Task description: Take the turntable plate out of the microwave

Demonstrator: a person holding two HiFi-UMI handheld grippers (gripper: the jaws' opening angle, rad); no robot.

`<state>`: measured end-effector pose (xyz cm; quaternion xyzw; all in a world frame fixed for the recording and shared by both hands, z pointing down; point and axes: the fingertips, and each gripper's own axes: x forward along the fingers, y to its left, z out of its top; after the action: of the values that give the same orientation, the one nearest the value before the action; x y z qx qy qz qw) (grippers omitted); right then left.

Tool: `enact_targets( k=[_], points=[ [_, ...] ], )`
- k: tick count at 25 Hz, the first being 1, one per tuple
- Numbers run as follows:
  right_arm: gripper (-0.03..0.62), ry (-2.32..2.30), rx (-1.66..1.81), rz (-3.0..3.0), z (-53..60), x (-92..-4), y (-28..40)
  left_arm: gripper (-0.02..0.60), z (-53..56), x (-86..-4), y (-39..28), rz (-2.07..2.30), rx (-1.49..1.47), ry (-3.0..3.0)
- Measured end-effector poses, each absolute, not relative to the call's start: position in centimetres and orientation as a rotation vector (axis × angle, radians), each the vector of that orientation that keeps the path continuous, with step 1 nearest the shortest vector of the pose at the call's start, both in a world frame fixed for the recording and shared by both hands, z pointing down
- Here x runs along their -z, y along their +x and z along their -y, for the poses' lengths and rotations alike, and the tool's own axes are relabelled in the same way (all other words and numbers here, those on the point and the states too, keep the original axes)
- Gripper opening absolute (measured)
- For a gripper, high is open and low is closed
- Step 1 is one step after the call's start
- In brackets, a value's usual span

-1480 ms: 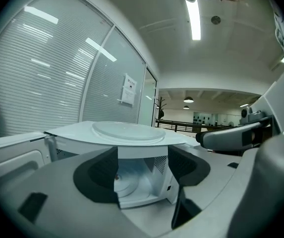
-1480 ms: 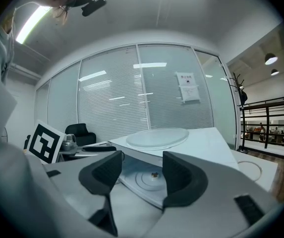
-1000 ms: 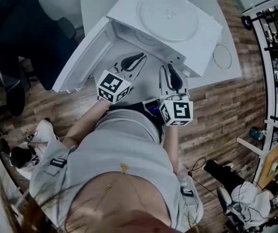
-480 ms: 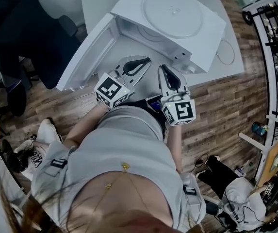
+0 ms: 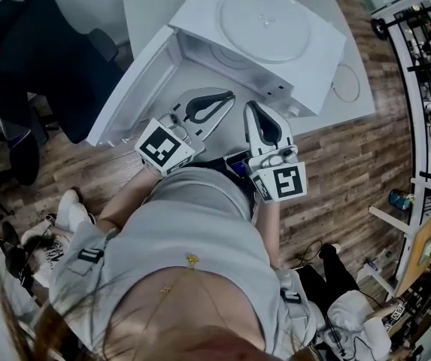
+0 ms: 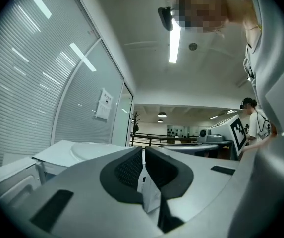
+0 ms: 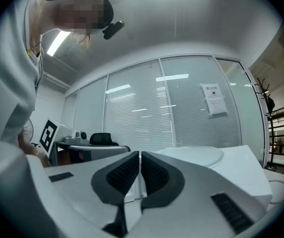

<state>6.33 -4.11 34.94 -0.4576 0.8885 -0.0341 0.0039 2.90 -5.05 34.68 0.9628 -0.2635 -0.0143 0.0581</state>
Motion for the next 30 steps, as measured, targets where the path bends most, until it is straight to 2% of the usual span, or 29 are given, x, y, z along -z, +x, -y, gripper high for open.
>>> enact_targets(
  k=[12, 30],
  points=[
    [0.022, -1.39, 0.008, -2.759, 4.4, -31.3, 5.9, 0.038, 4.9, -30.8, 2.6, 0.798, 0.124, 2.947],
    [0.017, -1.401, -0.017, -2.809, 4.2, -31.6, 5.5, 0.031, 4.8, -31.7, 2.7, 0.782, 0.064, 2.941]
  ],
)
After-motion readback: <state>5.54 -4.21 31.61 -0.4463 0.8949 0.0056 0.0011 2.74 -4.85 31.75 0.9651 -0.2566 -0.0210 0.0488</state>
